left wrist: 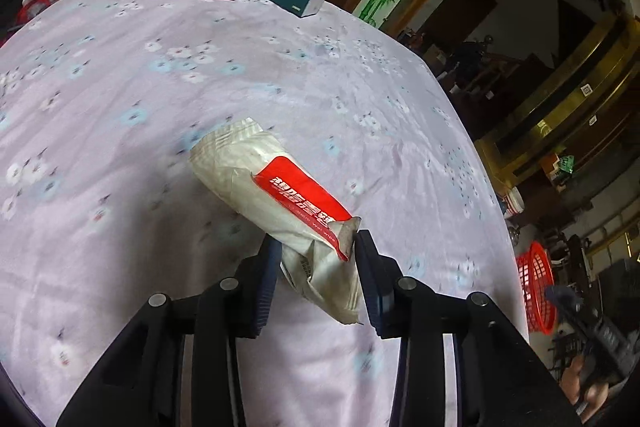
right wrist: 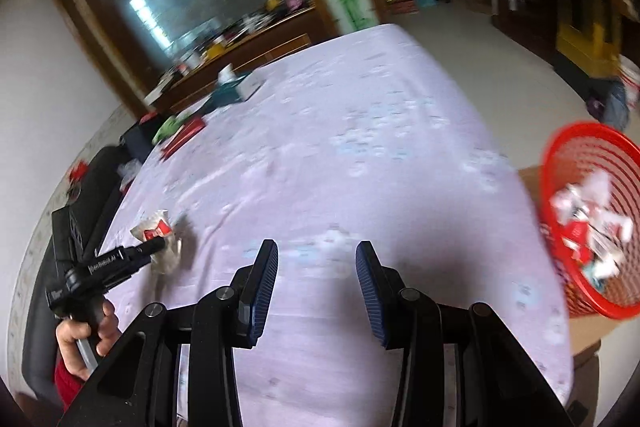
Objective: Collect trash
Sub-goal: 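Grasp the white-and-red snack wrapper with the left tool, then close the right tool on the wrapper beside the left tool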
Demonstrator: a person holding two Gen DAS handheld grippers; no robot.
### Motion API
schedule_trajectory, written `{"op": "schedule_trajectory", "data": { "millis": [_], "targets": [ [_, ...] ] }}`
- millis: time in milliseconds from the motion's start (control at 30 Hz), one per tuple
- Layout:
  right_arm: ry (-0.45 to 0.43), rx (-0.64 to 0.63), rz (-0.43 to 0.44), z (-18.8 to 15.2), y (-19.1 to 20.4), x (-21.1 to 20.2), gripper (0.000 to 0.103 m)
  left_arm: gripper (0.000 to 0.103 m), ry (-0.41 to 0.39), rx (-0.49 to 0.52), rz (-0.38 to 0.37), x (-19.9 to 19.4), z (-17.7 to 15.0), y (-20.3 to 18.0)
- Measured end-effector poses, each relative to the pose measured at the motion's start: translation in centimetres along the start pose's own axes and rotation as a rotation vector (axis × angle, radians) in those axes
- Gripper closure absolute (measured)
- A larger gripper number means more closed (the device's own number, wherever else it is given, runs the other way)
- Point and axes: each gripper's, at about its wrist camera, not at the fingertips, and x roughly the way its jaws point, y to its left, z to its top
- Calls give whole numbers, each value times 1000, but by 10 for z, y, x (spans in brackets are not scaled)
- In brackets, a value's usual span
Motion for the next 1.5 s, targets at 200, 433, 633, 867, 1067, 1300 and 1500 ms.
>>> {"op": "schedule_trajectory", "data": {
  "millis": [200, 433, 633, 867, 1067, 1300, 1500],
  "targets": [
    [104, -77, 64, 1, 58, 47, 59, 67, 3, -11, -24, -11, -9, 25],
    [220, -124, 120, -22, 104, 93, 59, 67, 17, 41, -86, -17, -28, 30],
    [240, -112, 177, -27, 116, 97, 59, 67, 47, 237, -183, -20, -56, -6],
    [234, -64, 228, -21, 105, 86, 59, 67, 65, 369, -247, -22, -72, -44],
    [232, -66, 234, -22, 98, 79, 59, 67, 80, 426, -277, -22, -77, -65],
    [215, -87, 250, -28, 88, 69, 68, 67, 93, 485, -290, -18, -83, -86],
    [179, -86, 245, -29, 76, 58, 85, 67, 108, 512, -284, -11, -84, -101]
  ]
}}
